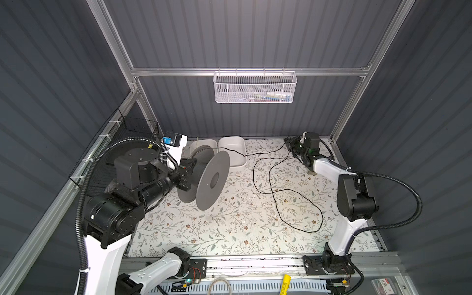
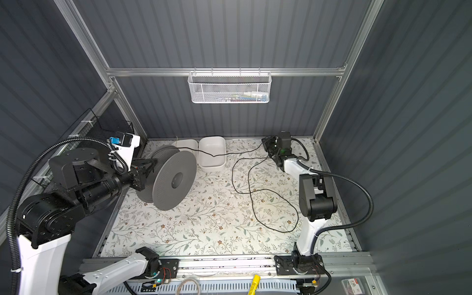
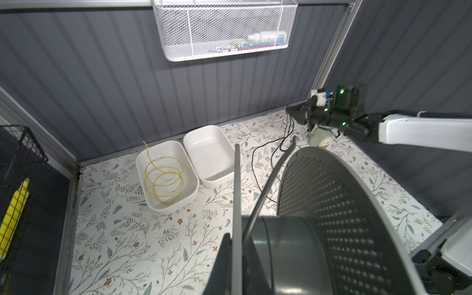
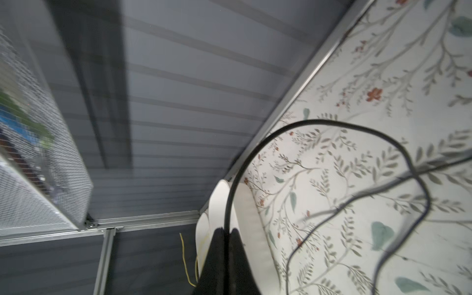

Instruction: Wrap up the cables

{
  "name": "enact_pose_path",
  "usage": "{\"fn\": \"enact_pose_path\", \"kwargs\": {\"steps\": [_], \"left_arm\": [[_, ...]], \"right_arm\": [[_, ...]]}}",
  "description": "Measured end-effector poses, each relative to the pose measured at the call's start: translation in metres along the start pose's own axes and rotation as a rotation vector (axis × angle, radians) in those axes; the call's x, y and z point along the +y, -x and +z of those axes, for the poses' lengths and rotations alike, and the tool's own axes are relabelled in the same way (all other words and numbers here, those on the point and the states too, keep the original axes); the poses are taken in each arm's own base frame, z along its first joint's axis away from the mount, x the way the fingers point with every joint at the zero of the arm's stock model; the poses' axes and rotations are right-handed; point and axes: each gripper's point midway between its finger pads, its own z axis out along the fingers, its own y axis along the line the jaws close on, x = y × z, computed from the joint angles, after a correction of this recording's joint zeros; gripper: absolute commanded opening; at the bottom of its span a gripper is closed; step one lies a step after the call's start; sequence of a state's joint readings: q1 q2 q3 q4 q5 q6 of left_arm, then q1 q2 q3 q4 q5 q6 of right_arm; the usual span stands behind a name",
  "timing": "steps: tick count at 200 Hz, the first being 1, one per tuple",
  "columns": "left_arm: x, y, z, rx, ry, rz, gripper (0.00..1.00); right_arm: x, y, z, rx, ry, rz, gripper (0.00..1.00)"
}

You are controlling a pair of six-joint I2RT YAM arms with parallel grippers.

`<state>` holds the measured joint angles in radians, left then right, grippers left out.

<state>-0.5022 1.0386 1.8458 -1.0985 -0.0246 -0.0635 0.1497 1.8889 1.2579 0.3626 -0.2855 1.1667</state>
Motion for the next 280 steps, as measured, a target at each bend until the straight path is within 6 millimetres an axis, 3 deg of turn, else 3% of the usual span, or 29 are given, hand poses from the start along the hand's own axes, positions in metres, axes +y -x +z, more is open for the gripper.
{"fn": "enact_pose_path", "kwargs": {"steps": [25,55,84,116,157,178,210,246,280], "left_arm": [[-0.001,0.026,0.008,-0.057,-0.002,-0.024,0.00],[0.005,0.060,0.031,-0.139,0.035,-0.063,0.00],[0.016,0.080,0.064,-0.202,0.089,-0.113,0.00],[0.025,0.095,0.091,-0.280,0.130,-0.161,0.00],[0.040,0.099,0.134,-0.324,0.213,-0.184,0.00],[0.049,0.090,0.161,-0.312,0.259,-0.188,0.00],[0.054,0.063,0.195,-0.272,0.324,-0.178,0.00],[0.024,0.040,0.222,-0.246,0.348,-0.098,0.00],[-0.001,0.013,0.248,-0.222,0.361,-0.034,0.00]], "right_arm": [[-0.025,-0.036,-0.004,0.050,-0.047,-0.031,0.00],[-0.056,-0.088,-0.027,0.113,-0.111,-0.081,0.00],[-0.051,-0.115,-0.061,0.117,-0.100,-0.159,0.00],[-0.008,-0.135,-0.104,0.081,0.006,-0.263,0.00],[0.046,-0.170,-0.159,0.065,0.131,-0.405,0.00],[0.078,-0.178,-0.187,0.048,0.202,-0.474,0.00],[0.151,-0.177,-0.223,0.009,0.348,-0.546,0.00],[0.220,-0.184,-0.253,0.007,0.504,-0.588,0.00],[0.257,-0.187,-0.263,0.009,0.579,-0.618,0.00]]}}
